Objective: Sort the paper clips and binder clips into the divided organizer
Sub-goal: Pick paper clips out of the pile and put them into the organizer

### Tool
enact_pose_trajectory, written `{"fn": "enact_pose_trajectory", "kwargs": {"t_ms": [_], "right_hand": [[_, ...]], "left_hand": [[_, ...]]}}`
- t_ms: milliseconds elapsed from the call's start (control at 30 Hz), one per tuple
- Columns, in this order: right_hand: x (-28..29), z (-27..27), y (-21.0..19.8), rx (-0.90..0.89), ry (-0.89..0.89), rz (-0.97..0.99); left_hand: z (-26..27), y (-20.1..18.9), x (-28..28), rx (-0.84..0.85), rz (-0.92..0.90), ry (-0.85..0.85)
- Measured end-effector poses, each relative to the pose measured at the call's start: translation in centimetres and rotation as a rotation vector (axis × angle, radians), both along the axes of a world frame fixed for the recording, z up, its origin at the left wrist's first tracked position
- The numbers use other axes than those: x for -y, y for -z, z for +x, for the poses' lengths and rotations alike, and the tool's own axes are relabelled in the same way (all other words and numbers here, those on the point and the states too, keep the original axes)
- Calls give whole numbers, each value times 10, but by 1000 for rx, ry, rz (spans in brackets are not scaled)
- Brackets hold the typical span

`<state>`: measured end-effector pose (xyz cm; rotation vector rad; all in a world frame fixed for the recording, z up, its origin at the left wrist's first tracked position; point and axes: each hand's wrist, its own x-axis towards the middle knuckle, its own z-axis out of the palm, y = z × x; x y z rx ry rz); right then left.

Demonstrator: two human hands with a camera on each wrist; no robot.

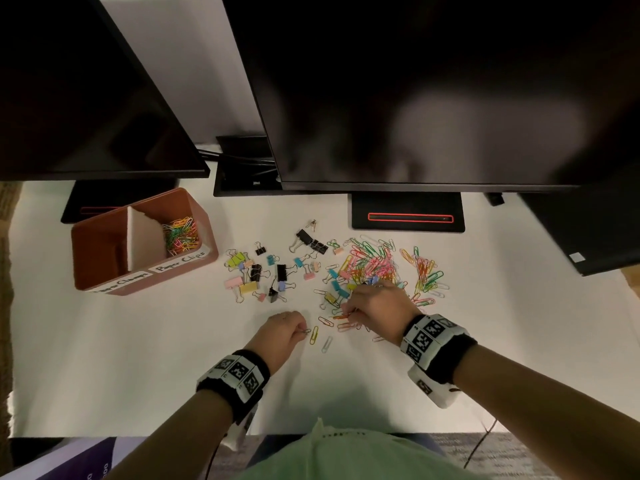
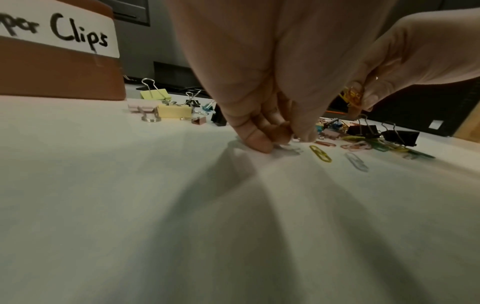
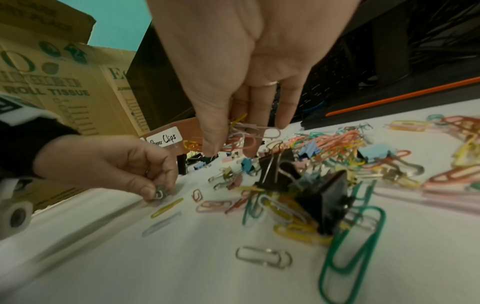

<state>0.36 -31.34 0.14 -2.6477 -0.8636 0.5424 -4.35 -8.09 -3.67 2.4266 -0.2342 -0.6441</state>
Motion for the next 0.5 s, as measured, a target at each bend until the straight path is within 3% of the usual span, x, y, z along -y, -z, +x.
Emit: {"fn": "enact_pose_trajectory", "kwargs": {"t_ms": [200,333,500], "right_hand": [[6,5,-9,-38,62,46],[5,4,-7,-70,65,33],[4,6,-9,-106,55,-5]], "left_hand": [[-4,-4,17,-63,-6,-74],[-2,-1,25,-10,110,-35],[4,2,25,46,112,-15]]}}
